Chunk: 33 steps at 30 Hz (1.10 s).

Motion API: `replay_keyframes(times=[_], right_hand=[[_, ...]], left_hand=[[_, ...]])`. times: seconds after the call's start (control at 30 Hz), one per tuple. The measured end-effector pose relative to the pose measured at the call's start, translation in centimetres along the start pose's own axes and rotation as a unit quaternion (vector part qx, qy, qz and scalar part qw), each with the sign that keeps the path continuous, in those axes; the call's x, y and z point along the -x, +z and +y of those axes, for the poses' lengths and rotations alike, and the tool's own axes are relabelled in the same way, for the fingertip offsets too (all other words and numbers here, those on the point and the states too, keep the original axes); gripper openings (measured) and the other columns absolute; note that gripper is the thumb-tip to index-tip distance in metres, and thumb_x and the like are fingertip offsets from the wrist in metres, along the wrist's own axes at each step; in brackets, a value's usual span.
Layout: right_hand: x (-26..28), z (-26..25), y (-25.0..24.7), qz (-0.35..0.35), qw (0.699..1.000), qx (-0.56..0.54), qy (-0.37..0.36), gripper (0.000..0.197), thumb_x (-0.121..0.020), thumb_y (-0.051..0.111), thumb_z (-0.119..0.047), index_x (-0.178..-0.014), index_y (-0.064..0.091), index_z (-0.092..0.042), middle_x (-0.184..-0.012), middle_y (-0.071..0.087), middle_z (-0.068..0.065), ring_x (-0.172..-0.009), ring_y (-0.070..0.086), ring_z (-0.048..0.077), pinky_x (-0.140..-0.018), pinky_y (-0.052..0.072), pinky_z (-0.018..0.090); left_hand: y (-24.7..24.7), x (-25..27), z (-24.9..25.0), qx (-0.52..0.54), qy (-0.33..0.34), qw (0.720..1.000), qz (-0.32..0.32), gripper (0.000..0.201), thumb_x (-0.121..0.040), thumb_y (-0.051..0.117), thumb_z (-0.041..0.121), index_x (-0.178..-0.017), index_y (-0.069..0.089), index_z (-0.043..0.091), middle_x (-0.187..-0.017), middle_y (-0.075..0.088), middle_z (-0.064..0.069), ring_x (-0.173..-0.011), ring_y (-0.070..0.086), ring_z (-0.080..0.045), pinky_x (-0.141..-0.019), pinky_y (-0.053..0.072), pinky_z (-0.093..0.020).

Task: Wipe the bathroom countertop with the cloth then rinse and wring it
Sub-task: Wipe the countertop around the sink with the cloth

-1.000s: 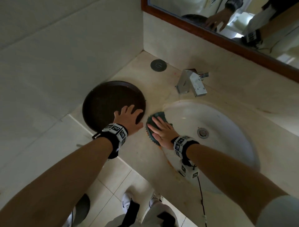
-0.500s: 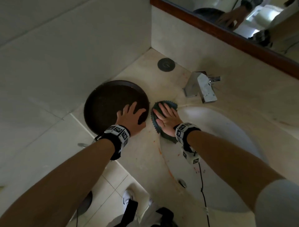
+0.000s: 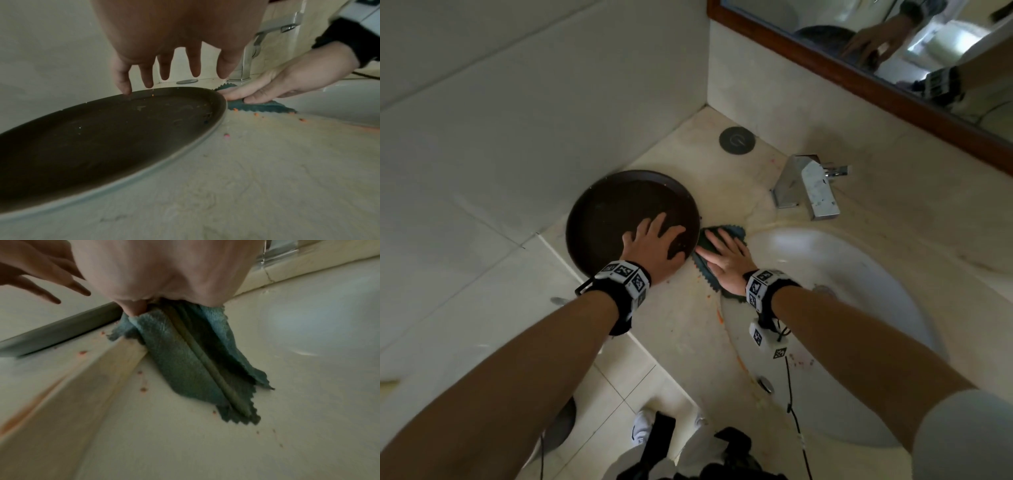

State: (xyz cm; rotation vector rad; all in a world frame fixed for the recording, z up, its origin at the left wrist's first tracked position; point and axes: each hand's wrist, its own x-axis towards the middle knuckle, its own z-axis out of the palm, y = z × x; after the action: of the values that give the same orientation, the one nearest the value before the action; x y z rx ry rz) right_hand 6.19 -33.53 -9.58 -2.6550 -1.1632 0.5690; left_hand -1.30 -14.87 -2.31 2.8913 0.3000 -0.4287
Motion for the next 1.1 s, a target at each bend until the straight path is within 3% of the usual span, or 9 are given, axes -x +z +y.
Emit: replay_keyframes(times=[0.17, 0.3, 0.47, 0.63, 0.77, 0.9, 1.1], right_hand=[[2.8, -2.1, 1.1, 0.002, 0.999, -0.036, -0.001, 0.048, -0.104, 0.032, -0.022, -0.151, 0.026, -0.033, -0.163, 0.000, -0.002, -0.149, -0.009, 0.022, -0.118, 0.008, 0.040], [5.5, -3.8, 3.0, 0.014, 0.997, -0.075, -0.001, 0.047, -0.102, 0.031, -0.023, -0.149, 0.033, -0.023, -0.162, 0.007, 0.009, -0.149, -0.003, 0.032, -0.114, 0.023, 0.053], [9.1, -6.6, 3.8, -0.038, 0.993, -0.085, 0.077, 0.049, -0.105, 0.030, -0.022, -0.153, 0.020, -0.022, -0.162, -0.007, 0.008, -0.148, -0.012, 0.031, -0.119, 0.012, 0.048], [10.2, -7.3, 4.4, -0.046, 0.992, -0.068, 0.095, 0.050, -0.105, 0.029, -0.022, -0.154, 0.015, -0.021, -0.161, -0.008, 0.011, -0.148, -0.010, 0.033, -0.118, 0.017, 0.047], [9.3, -6.8, 4.2, -0.037, 0.996, -0.014, 0.074, 0.051, -0.105, 0.029, -0.026, -0.153, 0.016, -0.021, -0.161, -0.004, 0.012, -0.148, -0.008, 0.033, -0.114, 0.023, 0.046], [6.8, -5.3, 3.3, -0.037, 0.997, -0.022, 0.069, 0.053, -0.103, 0.026, -0.036, -0.153, 0.014, -0.025, -0.162, -0.005, 0.008, -0.148, -0.010, 0.034, -0.115, 0.026, 0.051], [4.1, -3.7, 2.9, -0.043, 0.993, -0.075, 0.084, 0.054, -0.103, 0.031, -0.038, -0.153, 0.013, -0.031, -0.162, -0.009, 0.002, -0.146, -0.016, 0.035, -0.116, 0.025, 0.051]], left_hand=[[0.2, 1.7, -0.6, -0.003, 0.021, 1.000, -0.010, 0.057, -0.090, 0.042, 0.054, -0.144, 0.025, 0.042, -0.161, 0.008, -0.002, -0.145, 0.010, -0.034, -0.113, 0.018, -0.058], [0.7, 3.4, -0.6, -0.012, 0.046, 0.998, -0.035, 0.058, -0.091, 0.040, 0.054, -0.145, 0.023, 0.042, -0.161, 0.006, -0.002, -0.146, 0.008, -0.033, -0.114, 0.017, -0.058], [1.7, 4.6, -0.7, -0.030, 0.077, 0.995, -0.051, 0.060, -0.089, 0.041, 0.055, -0.144, 0.022, 0.042, -0.161, 0.006, 0.000, -0.145, 0.008, -0.033, -0.112, 0.018, -0.059], [2.4, 5.3, -0.5, -0.033, 0.107, 0.993, -0.049, 0.060, -0.089, 0.042, 0.054, -0.144, 0.022, 0.042, -0.161, 0.006, 0.000, -0.146, 0.008, -0.031, -0.111, 0.019, -0.059], [2.5, 5.1, -0.4, -0.036, 0.114, 0.992, -0.047, 0.059, -0.089, 0.042, 0.054, -0.144, 0.022, 0.043, -0.161, 0.006, 0.000, -0.146, 0.007, -0.030, -0.112, 0.019, -0.058], [2.1, 3.8, -0.5, -0.036, 0.101, 0.993, -0.042, 0.058, -0.090, 0.041, 0.053, -0.144, 0.022, 0.042, -0.161, 0.006, -0.001, -0.146, 0.006, -0.030, -0.112, 0.018, -0.058], [1.4, 2.3, -0.6, -0.032, 0.069, 0.995, -0.061, 0.060, -0.091, 0.041, 0.053, -0.146, 0.021, 0.041, -0.161, 0.003, -0.001, -0.147, 0.003, -0.030, -0.114, 0.015, -0.059]])
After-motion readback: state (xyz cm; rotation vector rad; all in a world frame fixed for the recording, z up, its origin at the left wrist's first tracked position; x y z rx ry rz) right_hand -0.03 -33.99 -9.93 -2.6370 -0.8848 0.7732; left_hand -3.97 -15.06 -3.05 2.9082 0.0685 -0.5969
